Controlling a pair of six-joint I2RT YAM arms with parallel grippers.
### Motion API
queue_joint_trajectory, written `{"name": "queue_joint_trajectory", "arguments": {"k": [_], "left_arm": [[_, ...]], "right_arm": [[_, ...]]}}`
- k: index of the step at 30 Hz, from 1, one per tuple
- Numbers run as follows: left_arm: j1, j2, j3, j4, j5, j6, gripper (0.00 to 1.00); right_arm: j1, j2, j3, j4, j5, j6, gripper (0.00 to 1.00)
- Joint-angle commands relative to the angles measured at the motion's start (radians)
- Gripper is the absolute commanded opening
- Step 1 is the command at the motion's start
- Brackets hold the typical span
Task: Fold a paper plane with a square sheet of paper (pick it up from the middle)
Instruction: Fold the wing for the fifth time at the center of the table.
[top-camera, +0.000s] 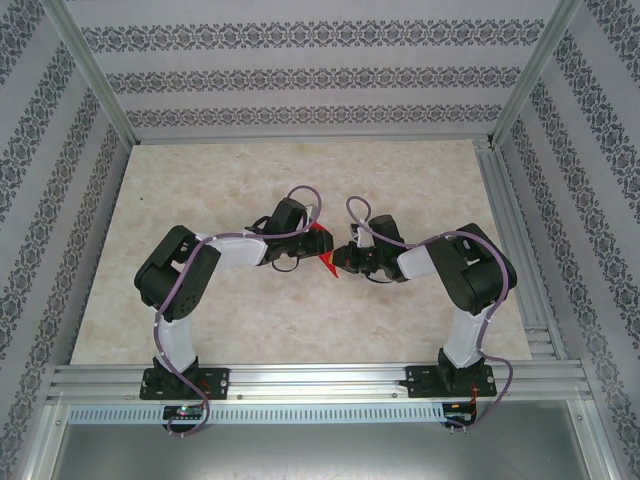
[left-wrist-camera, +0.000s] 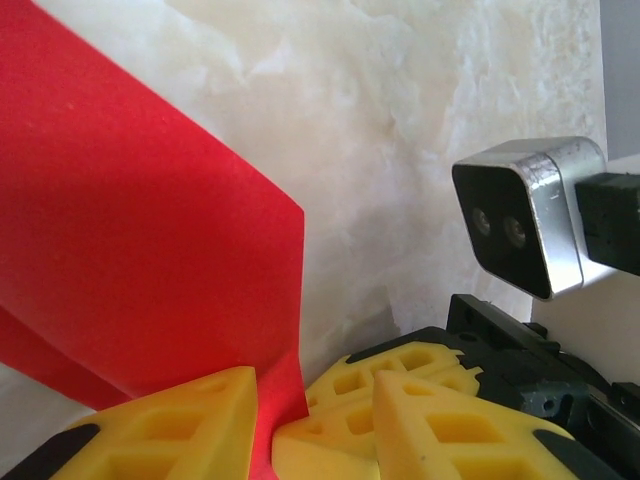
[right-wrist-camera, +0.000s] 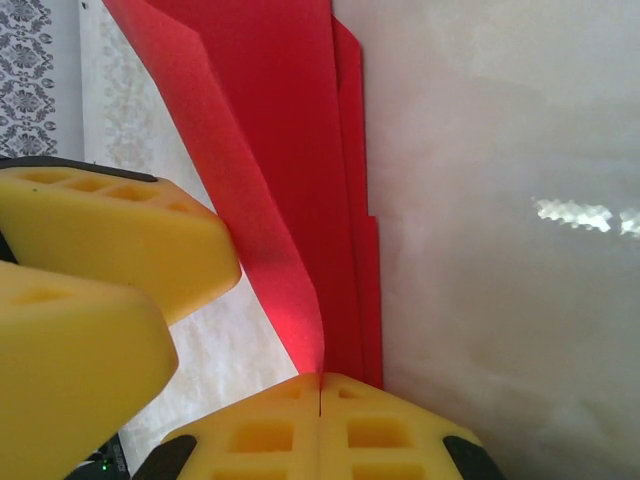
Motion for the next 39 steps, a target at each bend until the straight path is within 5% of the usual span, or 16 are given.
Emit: {"name": "queue_joint_trajectory", "arguments": {"k": [1, 27, 39], "left_arm": [[-0.006, 0.004, 0.018, 0.004, -0.009, 0.027, 0.36], [-0.005, 0.037, 0.044, -0.133, -0.132, -0.036, 0.31], [-0.004, 0.055, 0.068, -0.121, -0.103, 0.003, 0.31]], "right_arm": [[-0.006, 0.038, 0.014, -0.050, 0.008, -0.014, 0.04], [0.002, 0.073, 0.060, -0.162, -0.012, -0.082, 0.12], [0.014, 0.070, 0.062, -0.185, 0.007, -0.093, 0.07]]}}
